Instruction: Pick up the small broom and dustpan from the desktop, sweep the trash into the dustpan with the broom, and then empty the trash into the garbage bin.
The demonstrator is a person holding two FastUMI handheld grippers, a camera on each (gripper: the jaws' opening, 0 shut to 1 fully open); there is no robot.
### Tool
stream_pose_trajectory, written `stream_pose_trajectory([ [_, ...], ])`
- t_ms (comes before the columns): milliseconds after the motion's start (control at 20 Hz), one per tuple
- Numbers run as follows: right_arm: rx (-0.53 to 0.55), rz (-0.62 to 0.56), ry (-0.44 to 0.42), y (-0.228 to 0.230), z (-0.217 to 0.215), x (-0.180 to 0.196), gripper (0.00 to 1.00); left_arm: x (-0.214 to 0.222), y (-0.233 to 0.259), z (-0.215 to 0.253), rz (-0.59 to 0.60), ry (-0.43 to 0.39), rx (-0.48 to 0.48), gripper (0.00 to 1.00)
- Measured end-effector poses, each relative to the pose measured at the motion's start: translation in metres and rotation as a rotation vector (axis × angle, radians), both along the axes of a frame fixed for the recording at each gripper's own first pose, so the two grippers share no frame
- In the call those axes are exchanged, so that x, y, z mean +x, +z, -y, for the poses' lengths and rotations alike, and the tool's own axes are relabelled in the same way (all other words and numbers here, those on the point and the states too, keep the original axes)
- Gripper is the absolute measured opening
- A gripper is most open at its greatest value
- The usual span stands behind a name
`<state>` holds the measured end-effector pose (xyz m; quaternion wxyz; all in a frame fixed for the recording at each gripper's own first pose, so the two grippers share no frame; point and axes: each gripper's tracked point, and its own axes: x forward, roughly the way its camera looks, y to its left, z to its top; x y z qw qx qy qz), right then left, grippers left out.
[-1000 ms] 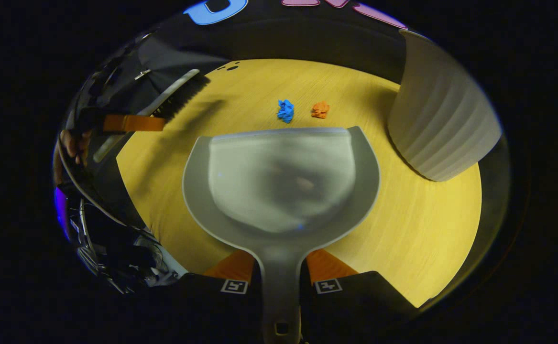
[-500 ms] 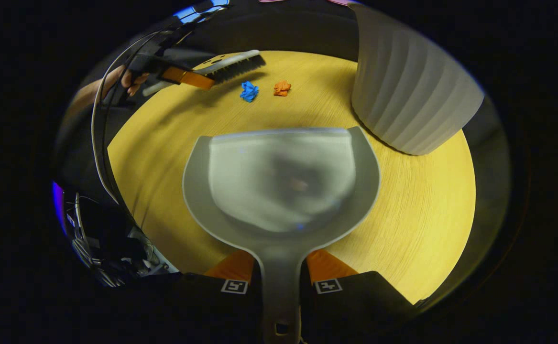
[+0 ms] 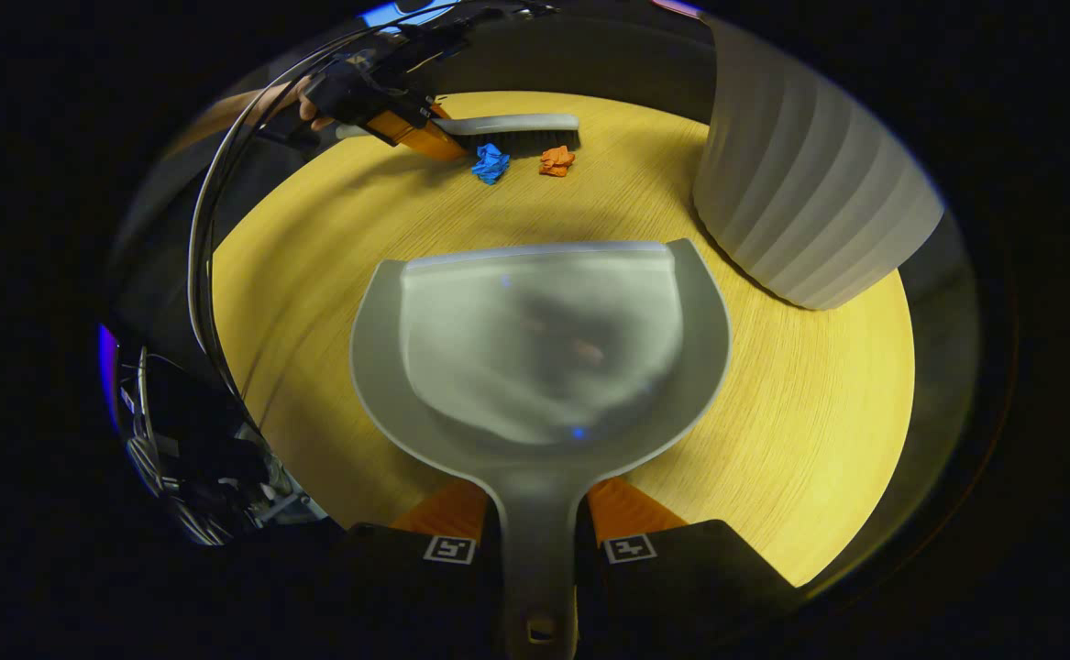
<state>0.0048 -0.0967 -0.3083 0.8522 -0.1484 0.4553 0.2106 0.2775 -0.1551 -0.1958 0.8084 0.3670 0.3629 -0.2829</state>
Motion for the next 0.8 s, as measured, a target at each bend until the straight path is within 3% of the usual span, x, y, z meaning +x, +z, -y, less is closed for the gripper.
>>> stream_pose_trajectory([
  [150,-0.003,-0.008,0.005,-0.002,0.001,0.0,0.39,-0.018,-0.007,0.015,-0.07,-0.095,0.007,0.25],
  [250,-0.002,-0.004,0.005,-0.003,-0.001,-0.001,0.36,-0.037,-0.016,0.027,-0.117,-0.145,-0.001,0.27],
  [300,0.0,0.0,0.006,-0.001,-0.002,0.001,0.4,-0.05,-0.02,0.034,-0.142,-0.157,-0.011,0.27],
  [400,0.008,0.002,0.007,-0.001,-0.002,-0.001,0.36,-0.087,-0.032,0.051,-0.229,-0.164,-0.066,0.27],
  [450,0.011,0.005,0.01,-0.002,-0.001,-0.002,0.39,-0.108,-0.035,0.057,-0.278,-0.178,-0.087,0.27],
  [550,0.009,0.009,0.024,0.0,0.0,-0.004,0.36,-0.134,-0.039,0.059,-0.307,-0.208,-0.075,0.25],
  [700,-0.001,0.013,0.064,0.003,0.003,-0.01,0.36,-0.159,-0.037,0.068,-0.329,-0.202,-0.105,0.25],
  [800,0.002,0.012,0.075,-0.001,0.003,-0.008,0.32,-0.158,-0.029,0.059,-0.293,-0.15,-0.094,0.29],
])
